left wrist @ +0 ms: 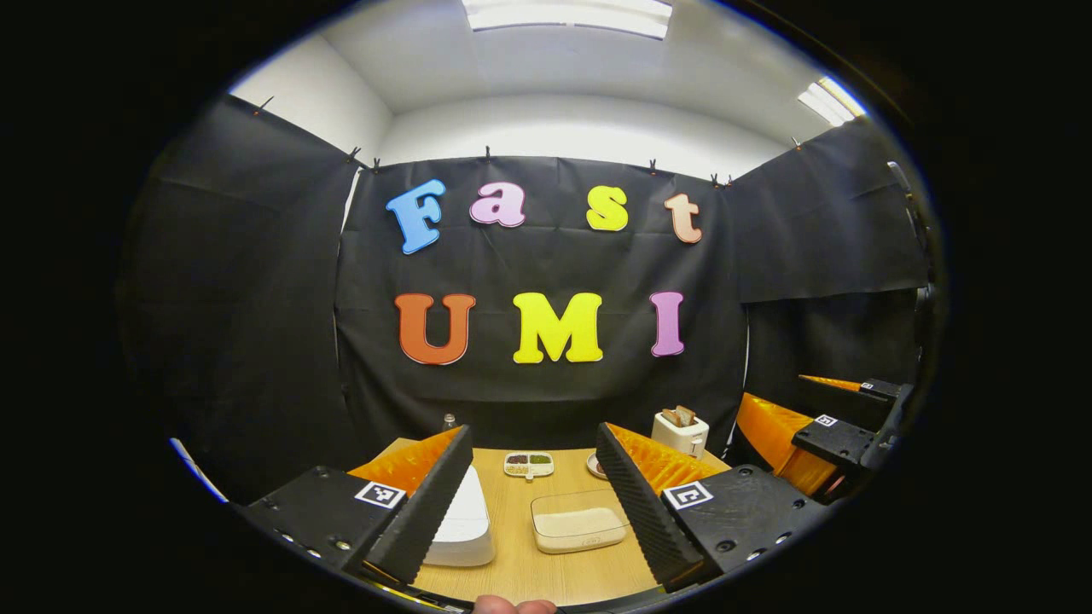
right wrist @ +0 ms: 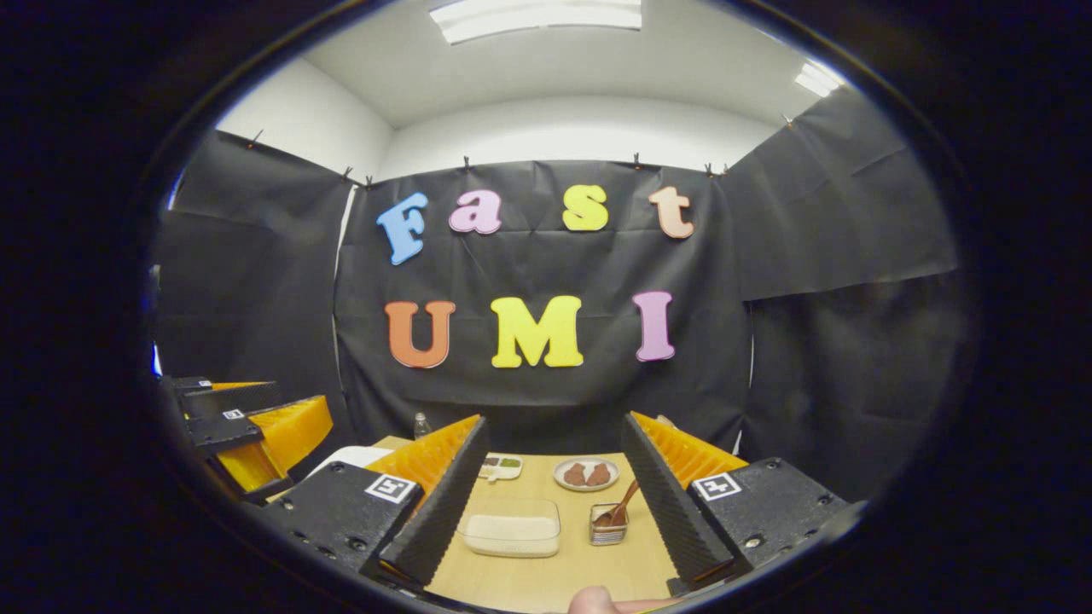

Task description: Close the left gripper, press the button to open the rice cooker; take a wooden spoon from the chopstick holder with the right hand, scoop a spoonful of rice and pour it into the rice cooker, then put the wooden spoon back into the chopstick holder.

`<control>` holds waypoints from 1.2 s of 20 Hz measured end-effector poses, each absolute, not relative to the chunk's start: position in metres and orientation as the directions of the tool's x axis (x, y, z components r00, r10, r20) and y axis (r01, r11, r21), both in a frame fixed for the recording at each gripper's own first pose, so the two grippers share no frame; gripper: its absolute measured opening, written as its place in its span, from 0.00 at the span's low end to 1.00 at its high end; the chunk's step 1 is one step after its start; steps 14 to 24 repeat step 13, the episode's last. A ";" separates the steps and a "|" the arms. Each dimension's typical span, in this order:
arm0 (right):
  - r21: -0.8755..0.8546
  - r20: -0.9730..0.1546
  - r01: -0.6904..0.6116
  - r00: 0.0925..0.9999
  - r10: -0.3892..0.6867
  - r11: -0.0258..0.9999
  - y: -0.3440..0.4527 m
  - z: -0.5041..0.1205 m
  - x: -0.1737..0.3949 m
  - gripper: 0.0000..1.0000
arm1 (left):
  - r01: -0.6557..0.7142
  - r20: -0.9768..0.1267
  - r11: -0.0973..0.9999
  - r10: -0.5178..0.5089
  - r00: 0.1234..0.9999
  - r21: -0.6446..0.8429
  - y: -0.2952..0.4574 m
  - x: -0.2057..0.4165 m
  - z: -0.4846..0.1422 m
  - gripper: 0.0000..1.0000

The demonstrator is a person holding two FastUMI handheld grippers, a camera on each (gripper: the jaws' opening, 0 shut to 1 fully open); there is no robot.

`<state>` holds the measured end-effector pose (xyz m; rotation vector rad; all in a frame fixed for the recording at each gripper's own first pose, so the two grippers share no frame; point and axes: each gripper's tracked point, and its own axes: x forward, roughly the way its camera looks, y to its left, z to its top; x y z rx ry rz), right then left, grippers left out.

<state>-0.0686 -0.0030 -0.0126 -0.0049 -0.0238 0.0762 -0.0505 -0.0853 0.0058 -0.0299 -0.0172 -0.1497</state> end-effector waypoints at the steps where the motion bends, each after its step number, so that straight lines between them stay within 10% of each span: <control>1: -0.001 0.021 -0.076 0.997 0.076 0.997 -0.002 -0.013 -0.069 0.96 | 0.153 0.023 0.988 -0.152 0.988 -0.025 -0.085 -0.050 0.006 0.95; 24: 0.015 0.004 -0.048 0.999 0.048 0.999 -0.006 -0.016 -0.064 0.96 | 0.165 0.022 0.986 -0.165 0.986 -0.028 -0.087 -0.042 0.003 0.94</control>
